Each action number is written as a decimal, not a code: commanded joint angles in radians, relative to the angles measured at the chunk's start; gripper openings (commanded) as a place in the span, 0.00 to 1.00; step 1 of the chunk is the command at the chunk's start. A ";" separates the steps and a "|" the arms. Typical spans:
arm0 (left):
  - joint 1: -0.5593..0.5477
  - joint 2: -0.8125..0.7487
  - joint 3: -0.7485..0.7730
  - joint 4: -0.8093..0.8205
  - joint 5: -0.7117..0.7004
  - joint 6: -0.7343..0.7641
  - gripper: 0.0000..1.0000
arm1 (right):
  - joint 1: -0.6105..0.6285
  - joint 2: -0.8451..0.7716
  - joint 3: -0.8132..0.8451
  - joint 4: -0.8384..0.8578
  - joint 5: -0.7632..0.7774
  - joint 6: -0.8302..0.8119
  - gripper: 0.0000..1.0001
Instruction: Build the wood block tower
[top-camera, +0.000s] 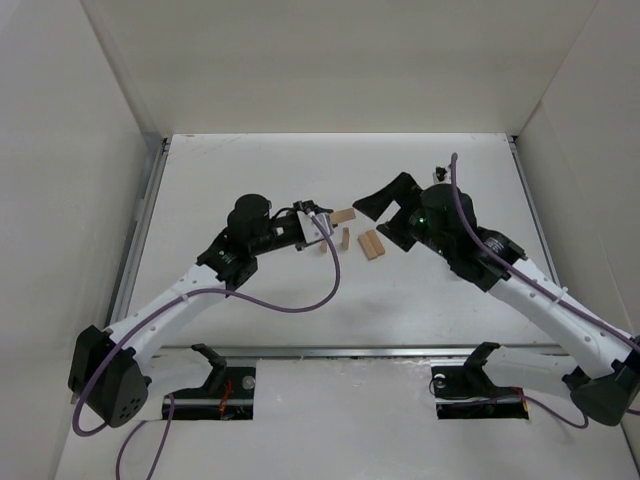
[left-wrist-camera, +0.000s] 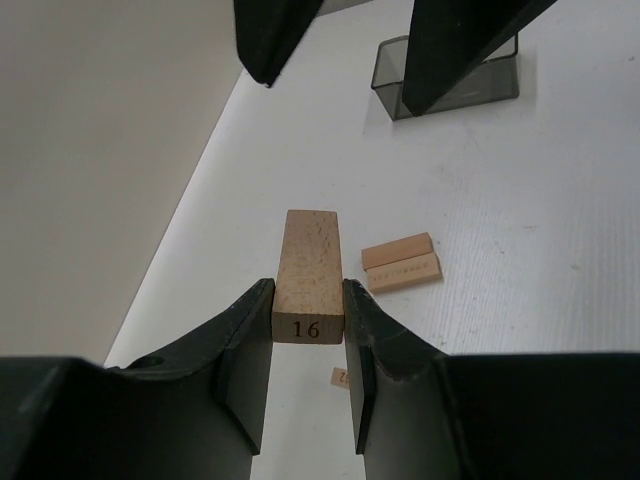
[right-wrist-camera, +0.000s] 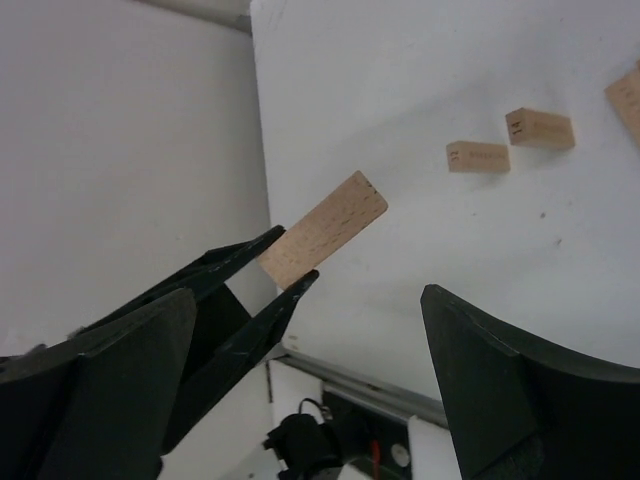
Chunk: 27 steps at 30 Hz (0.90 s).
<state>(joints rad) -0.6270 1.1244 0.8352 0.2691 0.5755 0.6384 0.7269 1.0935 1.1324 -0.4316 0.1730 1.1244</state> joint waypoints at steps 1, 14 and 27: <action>-0.014 -0.044 -0.015 0.093 0.006 0.030 0.00 | -0.020 -0.011 0.029 0.051 -0.062 0.200 1.00; -0.023 -0.054 -0.071 0.200 0.073 0.060 0.00 | -0.029 0.147 0.059 0.096 -0.156 0.316 0.96; -0.034 -0.054 -0.099 0.199 0.046 0.170 0.00 | -0.038 0.137 0.026 0.172 -0.147 0.364 0.56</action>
<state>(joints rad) -0.6476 1.1000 0.7517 0.4240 0.6109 0.7544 0.6937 1.2545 1.1316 -0.3305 0.0402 1.4654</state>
